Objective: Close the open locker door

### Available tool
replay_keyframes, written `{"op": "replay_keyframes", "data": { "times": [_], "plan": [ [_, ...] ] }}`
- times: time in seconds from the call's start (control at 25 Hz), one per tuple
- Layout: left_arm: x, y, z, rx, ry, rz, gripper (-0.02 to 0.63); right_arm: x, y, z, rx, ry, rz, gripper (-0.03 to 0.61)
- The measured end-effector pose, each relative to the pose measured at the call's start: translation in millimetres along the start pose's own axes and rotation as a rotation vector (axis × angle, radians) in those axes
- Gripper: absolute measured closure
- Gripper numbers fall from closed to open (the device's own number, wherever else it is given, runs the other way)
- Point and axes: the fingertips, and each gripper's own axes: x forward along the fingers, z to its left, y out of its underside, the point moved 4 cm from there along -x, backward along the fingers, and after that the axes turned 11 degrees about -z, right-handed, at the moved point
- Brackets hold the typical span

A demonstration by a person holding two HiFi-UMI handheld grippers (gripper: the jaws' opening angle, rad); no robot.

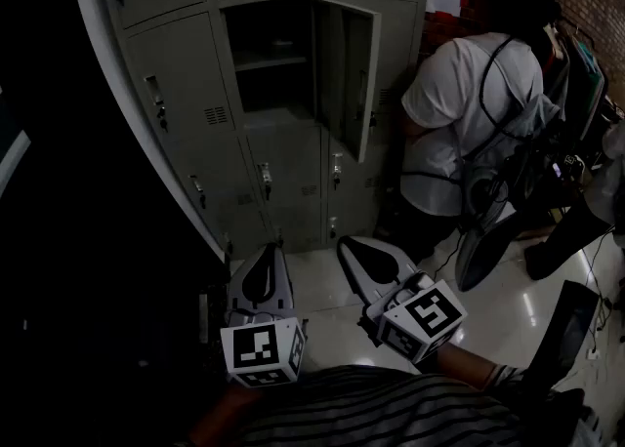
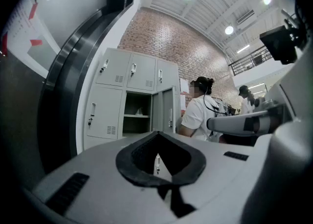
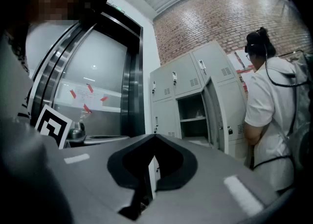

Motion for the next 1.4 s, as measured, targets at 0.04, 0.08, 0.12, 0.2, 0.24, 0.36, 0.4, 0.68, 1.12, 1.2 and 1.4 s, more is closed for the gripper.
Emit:
{"op": "replay_keyframes", "data": {
  "times": [0.04,0.08,0.12,0.2,0.24,0.36,0.4,0.68,1.12,1.2,1.4],
  "plan": [
    [8.2,-0.6,-0.1,-0.001,0.014,-0.005,0.611,4.4,-1.7,-6.2,-0.015,0.004,-0.010,0.577],
    [17.0,-1.3,0.2,-0.001,0.027,-0.011,0.611,9.2,-3.2,-12.6,-0.030,0.007,-0.019,0.577],
    [27.1,-2.1,1.4,-0.001,0.039,-0.018,0.611,15.1,-4.3,-19.7,-0.045,0.010,-0.026,0.577],
    [51.7,-4.4,6.8,0.002,0.065,-0.033,0.611,30.2,-4.9,-36.9,-0.072,0.021,-0.032,0.577],
    [65.5,-5.6,10.5,0.005,0.078,-0.042,0.611,38.8,-4.7,-47.0,-0.085,0.032,-0.033,0.577],
    [111.0,-8.4,21.7,0.021,0.122,-0.074,0.611,65.2,-5.8,-80.8,-0.132,0.089,-0.043,0.577],
    [127.2,-8.5,24.9,0.026,0.140,-0.082,0.611,74.0,-6.5,-92.5,-0.142,0.114,-0.047,0.577],
    [238.4,0.0,32.6,-0.013,0.325,-0.076,0.611,134.3,-16.1,-186.6,-0.224,0.338,-0.047,0.490],
    [340.8,23.6,30.7,-0.038,0.518,-0.059,0.611,197.1,3.0,-291.7,-0.278,0.524,0.021,0.333],
    [350.2,27.5,30.9,-0.042,0.537,-0.057,0.611,204.6,6.7,-300.0,-0.274,0.521,0.024,0.333],
    [364.8,38.1,37.3,-0.042,0.543,-0.048,0.611,220.2,10.0,-299.3,-0.268,0.472,0.011,0.384]
  ]
}}
